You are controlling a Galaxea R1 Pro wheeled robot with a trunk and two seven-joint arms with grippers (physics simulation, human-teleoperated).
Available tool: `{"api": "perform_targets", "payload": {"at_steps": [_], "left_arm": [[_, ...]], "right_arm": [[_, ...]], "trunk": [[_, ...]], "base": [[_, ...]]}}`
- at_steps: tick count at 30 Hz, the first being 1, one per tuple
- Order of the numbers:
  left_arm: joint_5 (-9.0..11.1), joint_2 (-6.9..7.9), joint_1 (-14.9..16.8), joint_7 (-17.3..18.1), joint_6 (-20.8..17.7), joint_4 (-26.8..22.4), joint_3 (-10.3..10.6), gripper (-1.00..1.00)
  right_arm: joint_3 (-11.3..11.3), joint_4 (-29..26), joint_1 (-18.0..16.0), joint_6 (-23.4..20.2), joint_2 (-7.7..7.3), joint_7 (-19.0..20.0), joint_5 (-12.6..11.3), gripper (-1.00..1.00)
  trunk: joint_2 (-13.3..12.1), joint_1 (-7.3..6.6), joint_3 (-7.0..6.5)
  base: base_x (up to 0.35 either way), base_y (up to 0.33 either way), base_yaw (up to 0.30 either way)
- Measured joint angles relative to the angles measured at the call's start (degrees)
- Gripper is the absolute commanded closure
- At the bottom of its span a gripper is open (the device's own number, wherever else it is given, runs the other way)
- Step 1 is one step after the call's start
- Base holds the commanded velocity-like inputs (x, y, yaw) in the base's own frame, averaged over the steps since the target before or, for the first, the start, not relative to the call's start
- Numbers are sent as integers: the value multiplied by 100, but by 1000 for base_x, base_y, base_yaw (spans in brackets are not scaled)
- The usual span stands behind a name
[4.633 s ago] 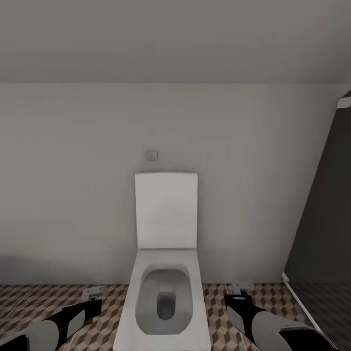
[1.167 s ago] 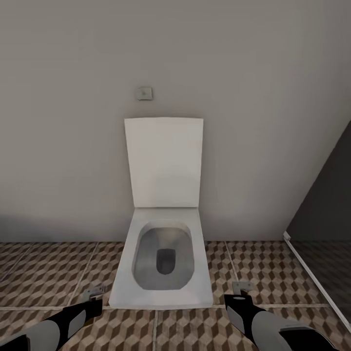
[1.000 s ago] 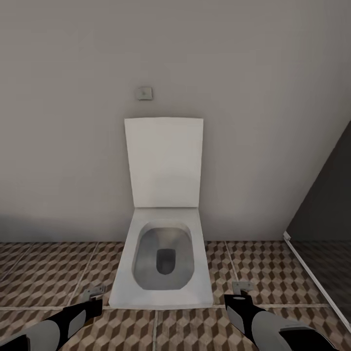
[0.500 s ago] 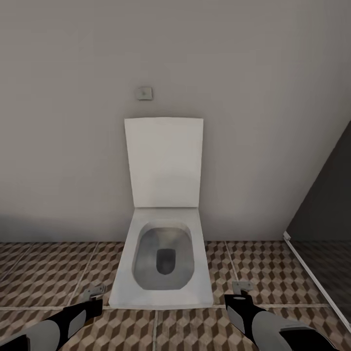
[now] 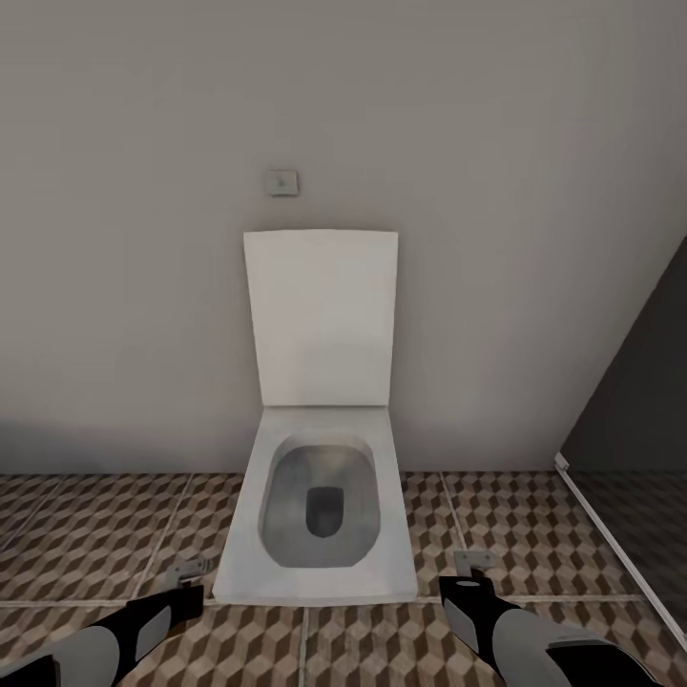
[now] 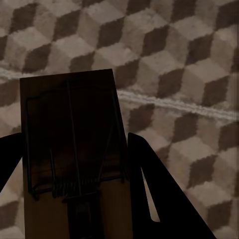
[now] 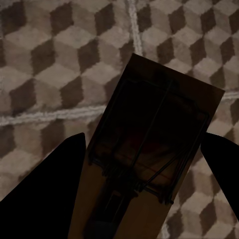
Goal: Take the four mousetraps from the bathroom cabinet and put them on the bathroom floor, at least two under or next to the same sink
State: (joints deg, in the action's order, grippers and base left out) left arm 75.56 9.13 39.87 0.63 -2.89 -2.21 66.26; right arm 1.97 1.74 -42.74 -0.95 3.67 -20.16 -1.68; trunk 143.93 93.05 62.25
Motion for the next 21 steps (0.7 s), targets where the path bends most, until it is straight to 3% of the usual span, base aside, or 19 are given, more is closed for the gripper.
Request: {"api": "perform_targets", "payload": {"at_steps": [16, 21], "left_arm": [[14, -48, 0, -15, -36, -17, -2, 100], [20, -70, 0, -26, -21, -11, -3, 100]], "right_arm": [[0, -1, 0, -8, -5, -1, -2, 100], [-2, 0, 0, -8, 2, 0, -1, 100]], "trunk": [[0, 0, 0], [6, 13, 110]], "base": [[0, 0, 0], [0, 0, 0]]}}
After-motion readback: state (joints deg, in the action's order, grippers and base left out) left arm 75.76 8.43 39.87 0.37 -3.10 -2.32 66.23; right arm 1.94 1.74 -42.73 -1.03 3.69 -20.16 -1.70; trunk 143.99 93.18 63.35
